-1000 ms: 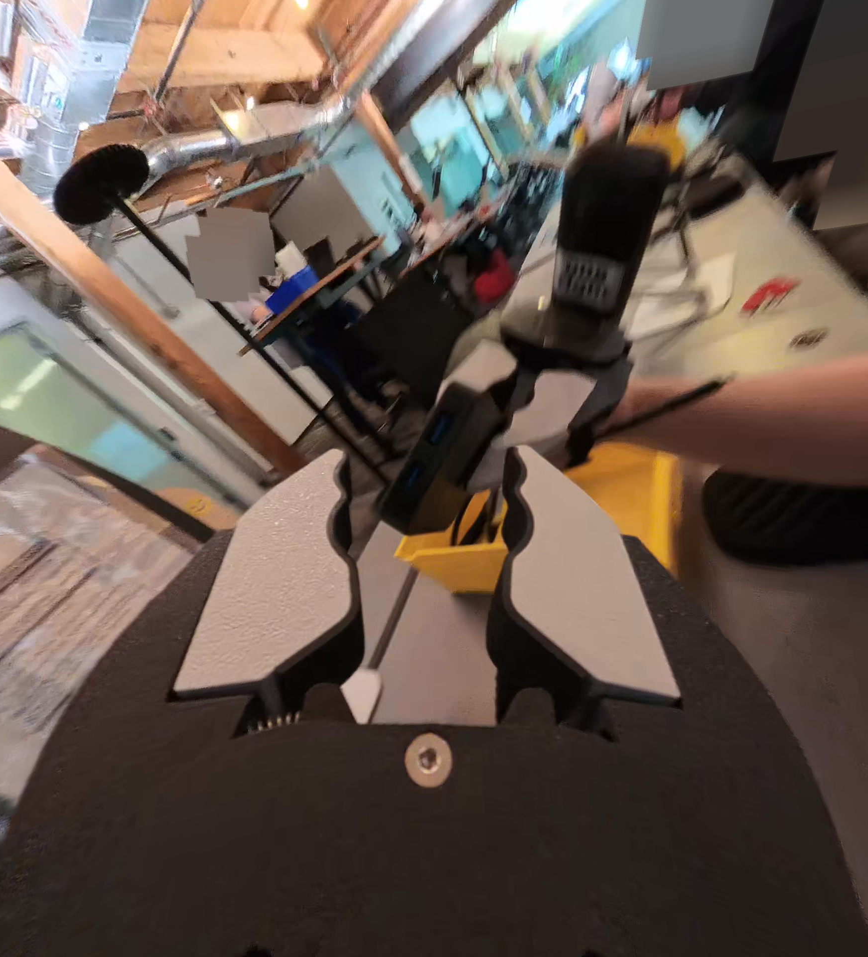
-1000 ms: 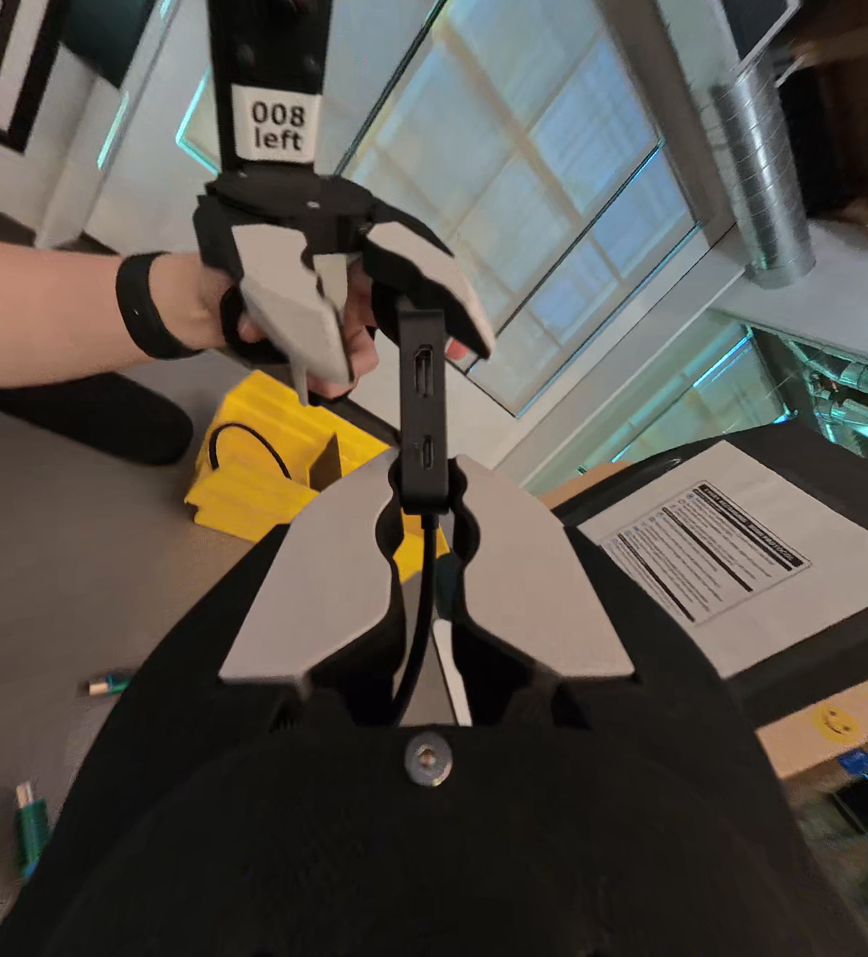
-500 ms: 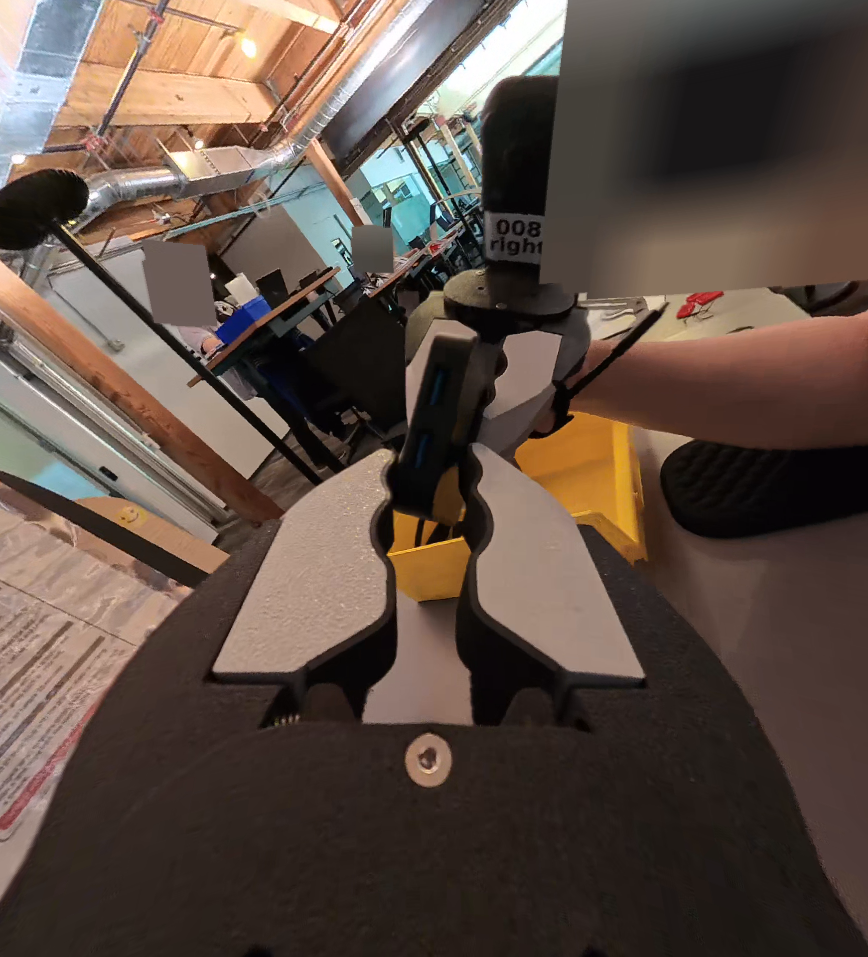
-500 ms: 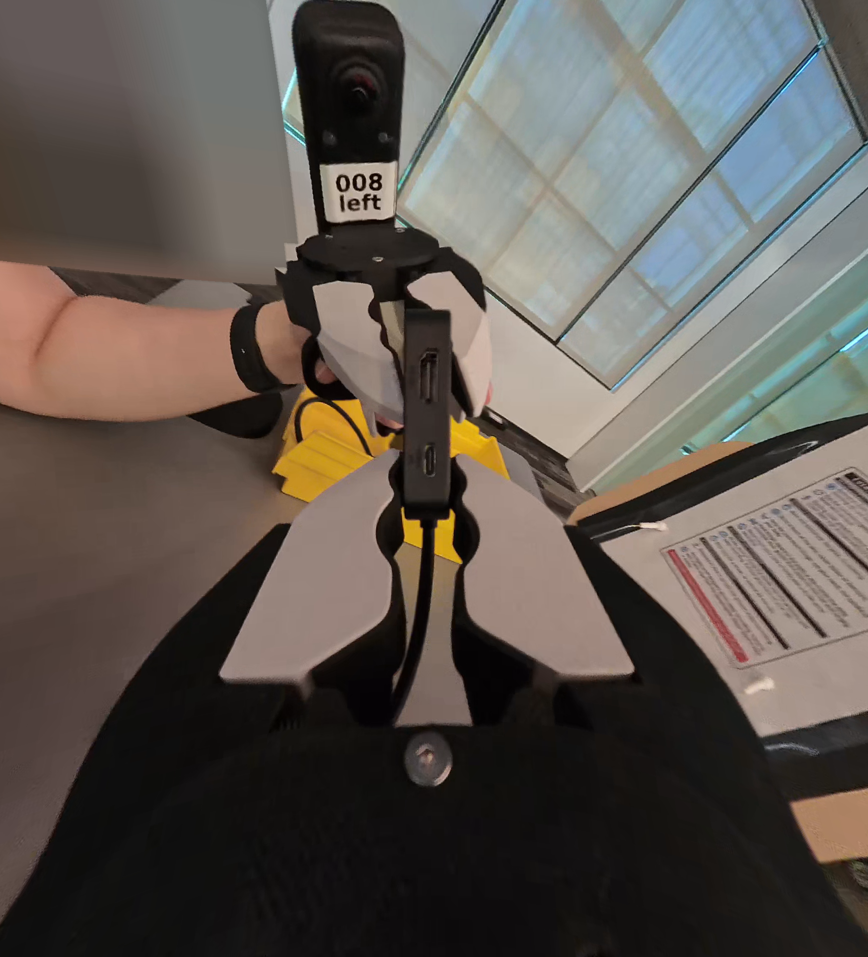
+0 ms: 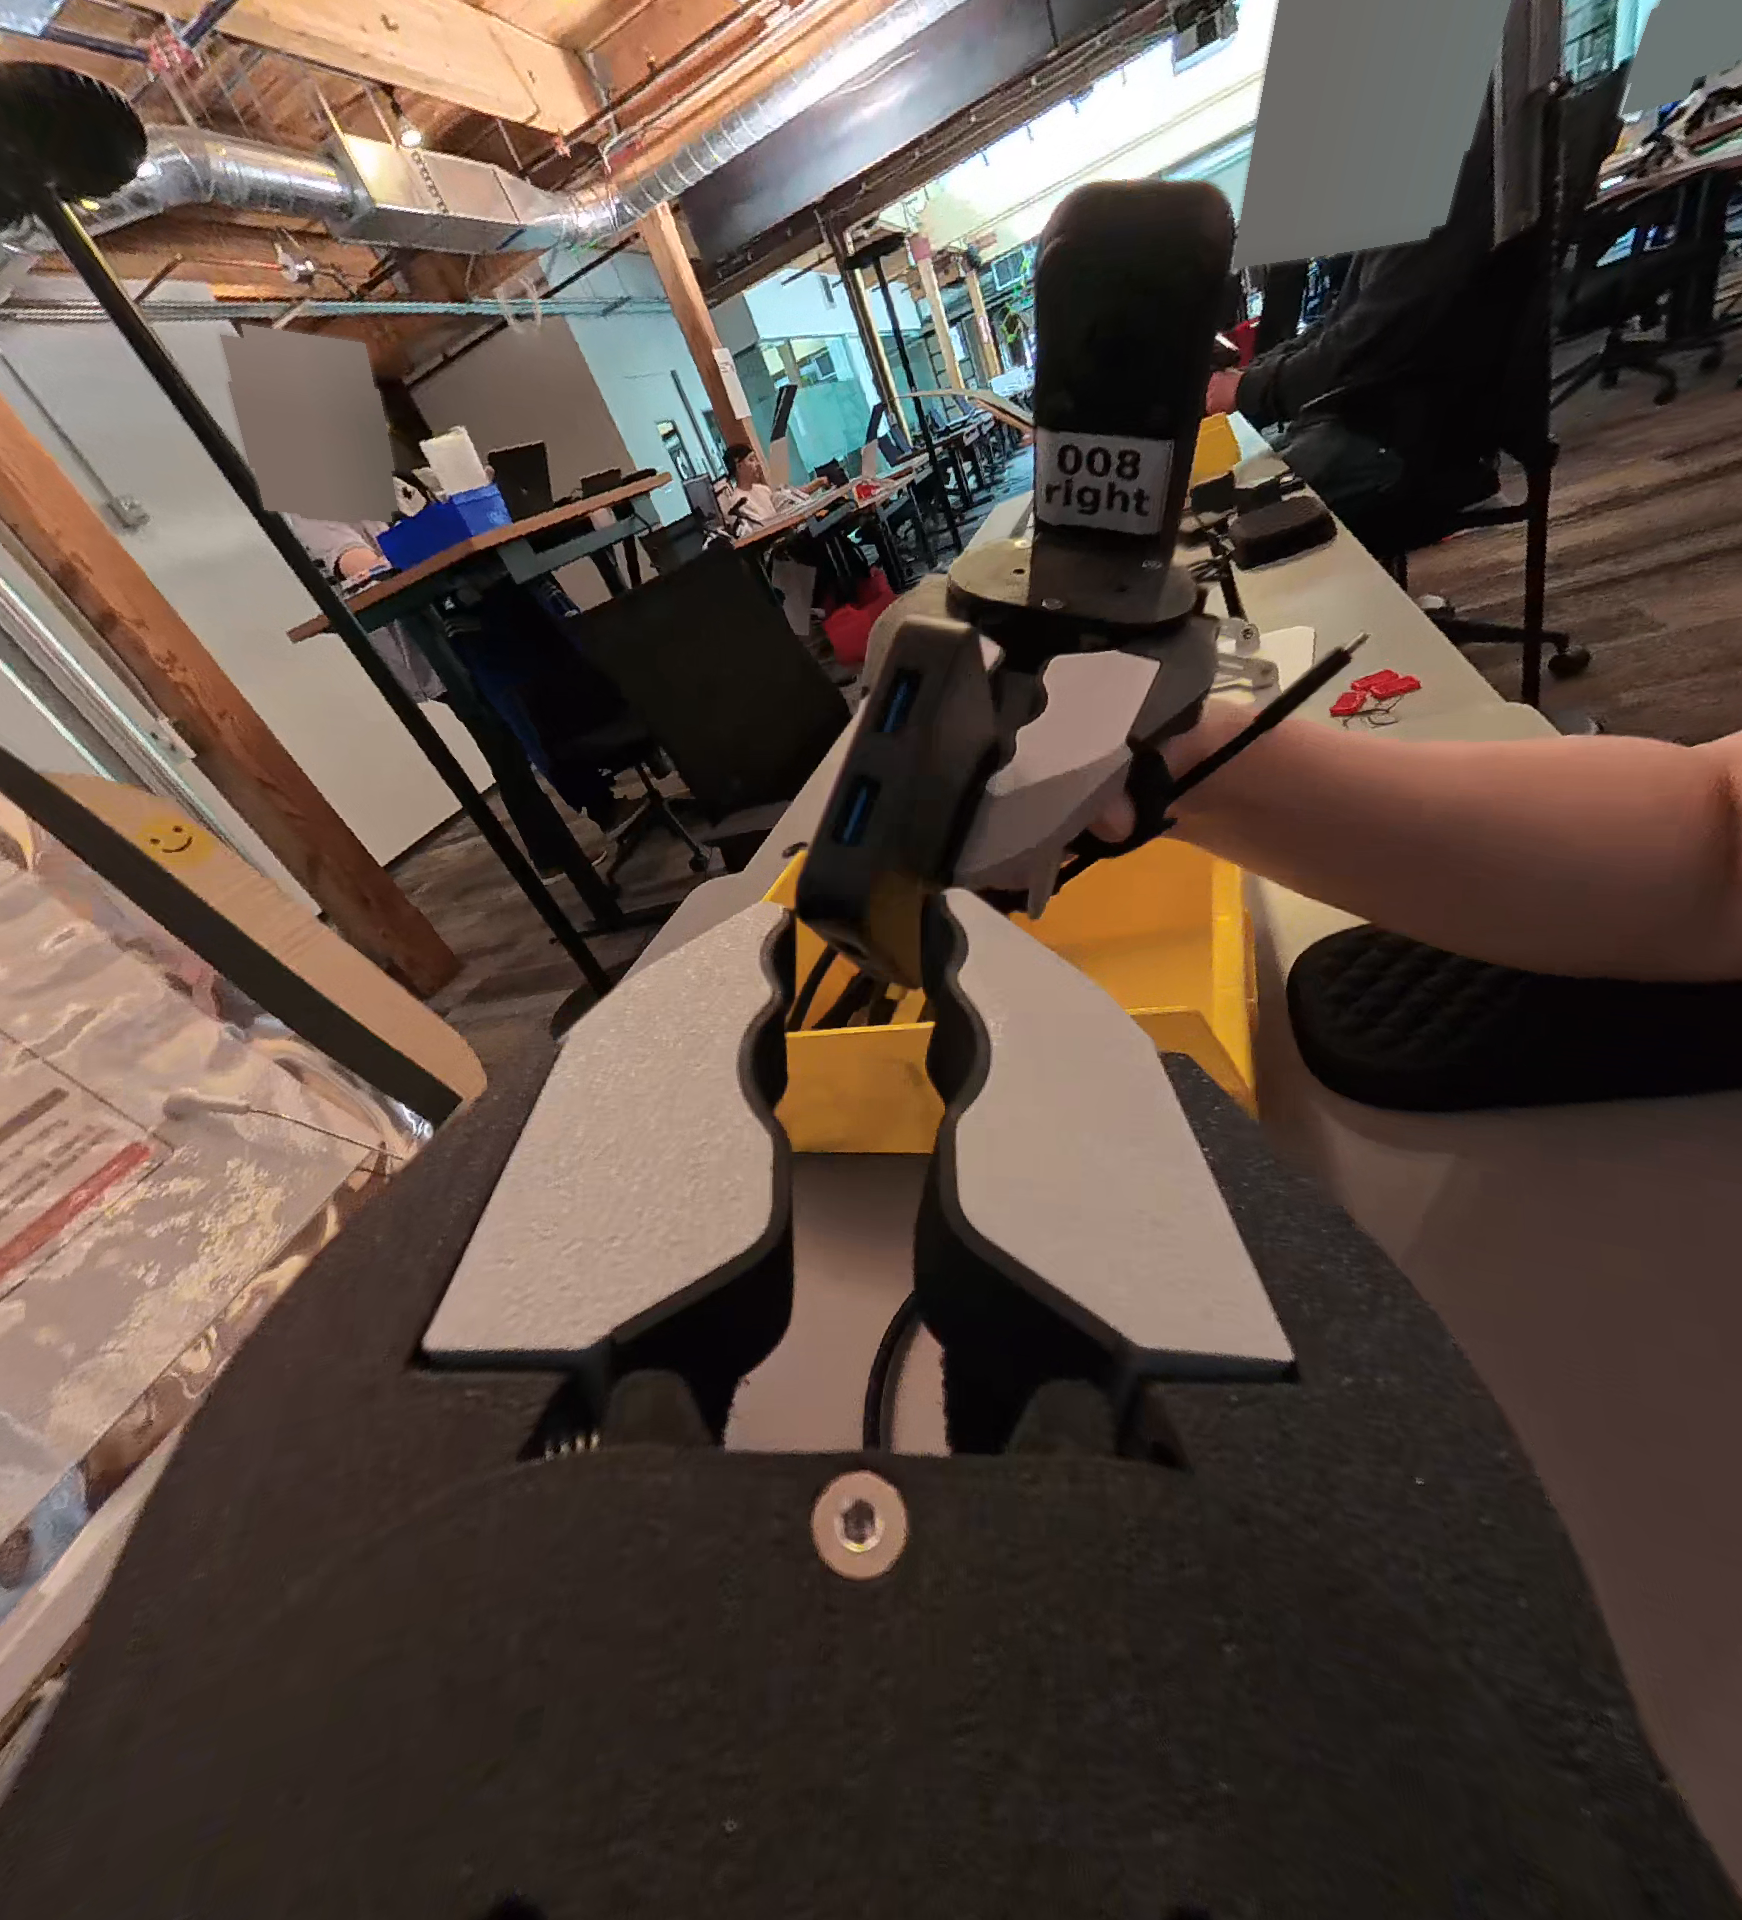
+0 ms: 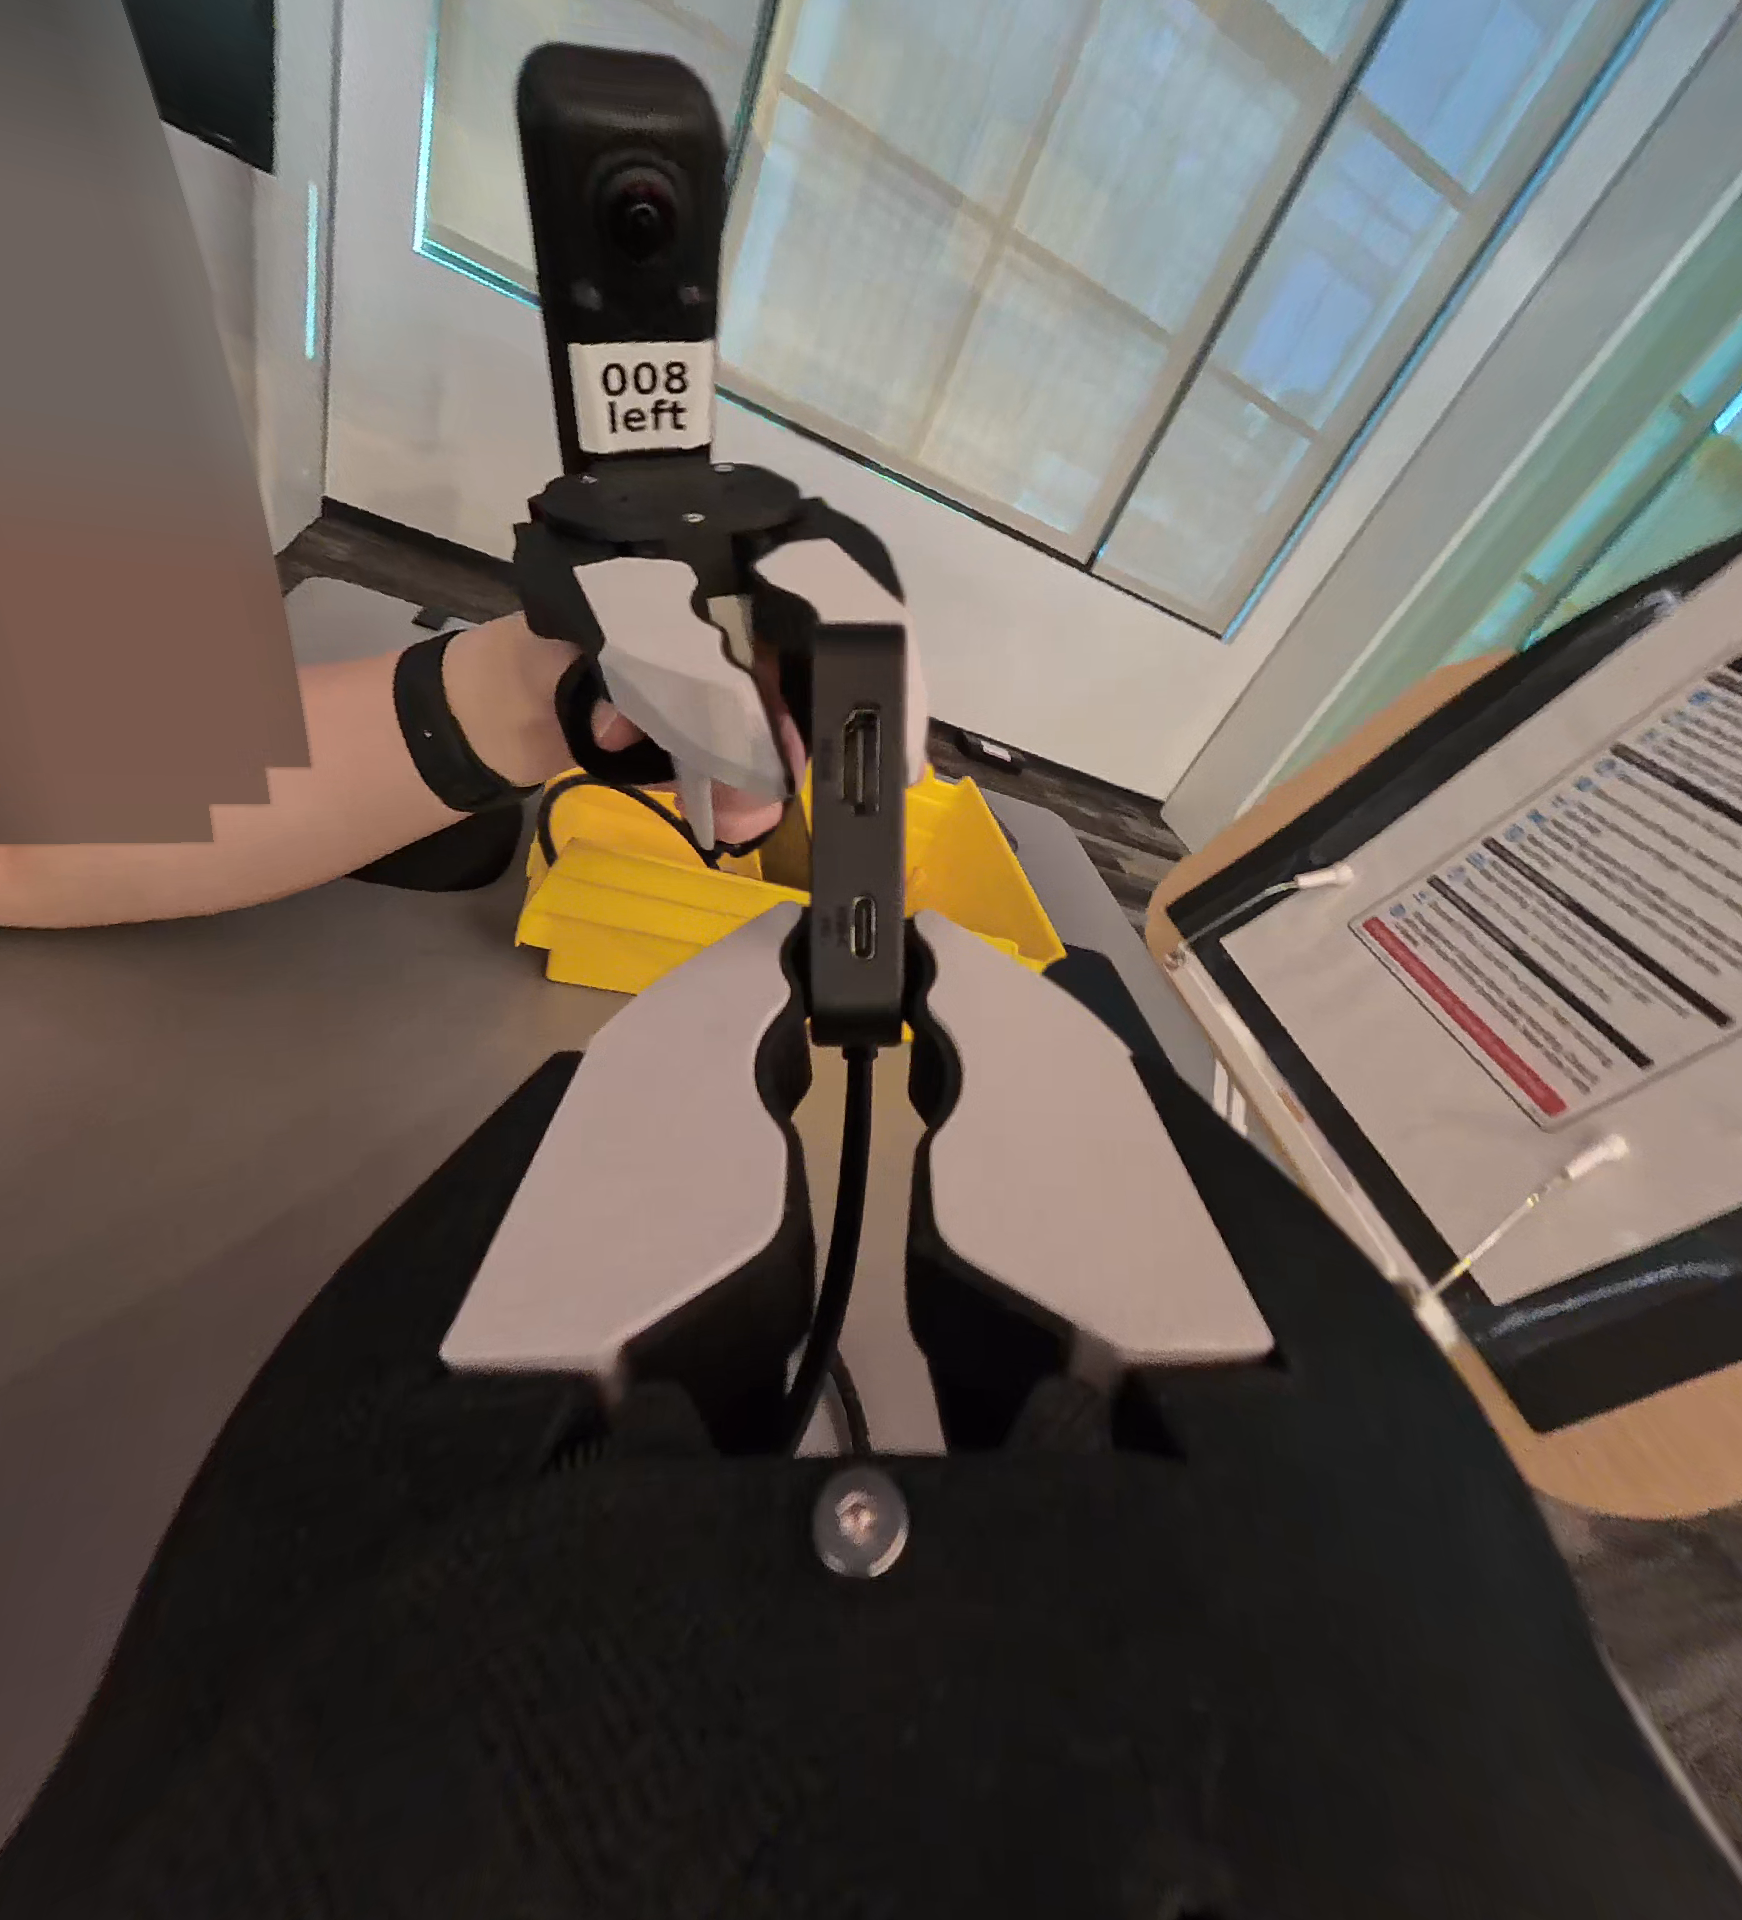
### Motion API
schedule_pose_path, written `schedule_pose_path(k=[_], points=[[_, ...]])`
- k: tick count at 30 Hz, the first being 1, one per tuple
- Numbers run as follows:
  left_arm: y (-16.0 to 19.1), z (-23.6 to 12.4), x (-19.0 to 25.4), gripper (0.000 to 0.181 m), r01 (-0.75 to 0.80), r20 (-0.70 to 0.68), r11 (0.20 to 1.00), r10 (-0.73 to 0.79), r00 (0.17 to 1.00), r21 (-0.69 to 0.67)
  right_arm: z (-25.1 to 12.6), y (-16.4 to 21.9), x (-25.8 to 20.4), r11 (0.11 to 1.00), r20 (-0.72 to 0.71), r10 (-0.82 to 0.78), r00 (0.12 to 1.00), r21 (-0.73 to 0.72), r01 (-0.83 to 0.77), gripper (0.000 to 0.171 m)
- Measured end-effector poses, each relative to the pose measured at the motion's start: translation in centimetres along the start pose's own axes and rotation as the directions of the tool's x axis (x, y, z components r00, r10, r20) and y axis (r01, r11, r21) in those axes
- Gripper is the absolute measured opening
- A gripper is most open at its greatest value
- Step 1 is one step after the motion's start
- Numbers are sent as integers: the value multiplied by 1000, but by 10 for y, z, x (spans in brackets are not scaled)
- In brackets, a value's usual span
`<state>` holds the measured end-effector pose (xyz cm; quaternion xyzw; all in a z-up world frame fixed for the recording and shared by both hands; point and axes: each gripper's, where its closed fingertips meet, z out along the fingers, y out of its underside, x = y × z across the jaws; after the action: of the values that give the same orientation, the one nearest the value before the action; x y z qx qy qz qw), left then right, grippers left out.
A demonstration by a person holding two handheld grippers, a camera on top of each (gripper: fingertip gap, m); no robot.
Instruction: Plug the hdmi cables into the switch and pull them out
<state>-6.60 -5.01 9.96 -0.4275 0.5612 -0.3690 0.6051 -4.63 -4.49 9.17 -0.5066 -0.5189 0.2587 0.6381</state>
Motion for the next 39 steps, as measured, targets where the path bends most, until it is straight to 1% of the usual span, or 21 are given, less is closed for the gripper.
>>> schedule_pose_path(k=[1, 3, 5, 8, 10, 15, 17, 20, 21, 24, 26, 28, 30, 33, 35, 37, 38, 39], points=[[2, 0, -2, 22, 3, 0, 1000, -3, 1000, -5, -1, 3, 4, 1000, -15, 24, 1000, -18, -24, 15], [4, -1, -5, 22, 14, -3, 1000, -14, 1000, -2, -2, 18, 12, 992, -47, 81, 996, -94, -85, 15], [3, -2, -7, 22, 34, -10, 999, -34, 999, 17, -1, 40, 18, 969, -88, 114, 990, -209, -131, 14], [11, -5, -22, 21, 48, 48, 999, -48, 998, 5, -1, 70, 22, 912, -158, 139, 978, -364, -188, 15], [17, -6, -29, 21, 56, 70, 998, -55, 996, -8, 3, 81, 20, 889, -179, 144, 973, -409, -207, 14], [14, 1, -25, 19, 136, 21, 989, -138, 990, 57, 10, 95, 17, 859, -250, 140, 958, -451, -243, 15], [19, 5, -21, 19, 138, 13, 990, -138, 990, 32, 10, 102, 16, 849, -286, 152, 946, -452, -273, 14], [35, 9, -17, 19, 100, 8, 993, -99, 995, -57, 5, 116, 18, 830, -344, 168, 924, -456, -321, 14], [37, 9, -18, 19, 96, 12, 993, -95, 995, -68, 4, 120, 19, 824, -361, 173, 916, -456, -335, 15], [37, 11, -13, 19, 138, -19, 989, -139, 990, -55, 2, 125, 23, 825, -400, 195, 896, -427, -370, 15], [39, 11, -14, 19, 155, -15, 986, -156, 988, -62, 5, 125, 24, 830, -397, 208, 894, -412, -376, 14], [46, 8, -21, 19, 166, 25, 981, -164, 986, -100, 8, 130, 24, 817, -389, 155, 908, -467, -339, 14], [49, -1, -34, 20, 179, 99, 972, -165, 981, -152, 13, 137, 20, 785, -356, 53, 933, -562, -260, 14], [45, -24, -53, 20, 156, 228, 965, -106, 968, -213, 30, 140, 12, 713, -222, -154, 963, -700, -47, 15], [36, -40, -61, 20, 116, 290, 962, -40, 956, -247, 49, 138, 15, 655, -145, -282, 948, -751, 80, 15], [25, -54, -64, 20, 79, 339, 960, 17, 941, -269, 74, 140, 14, 611, -34, -381, 924, -760, 224, 15], [20, -59, -64, 20, 69, 354, 959, 34, 935, -276, 86, 144, 14, 588, 12, -420, 908, -758, 282, 15], [16, -64, -62, 20, 67, 363, 956, 43, 931, -284, 96, 152, 17, 561, 32, -444, 895, -769, 306, 15]])
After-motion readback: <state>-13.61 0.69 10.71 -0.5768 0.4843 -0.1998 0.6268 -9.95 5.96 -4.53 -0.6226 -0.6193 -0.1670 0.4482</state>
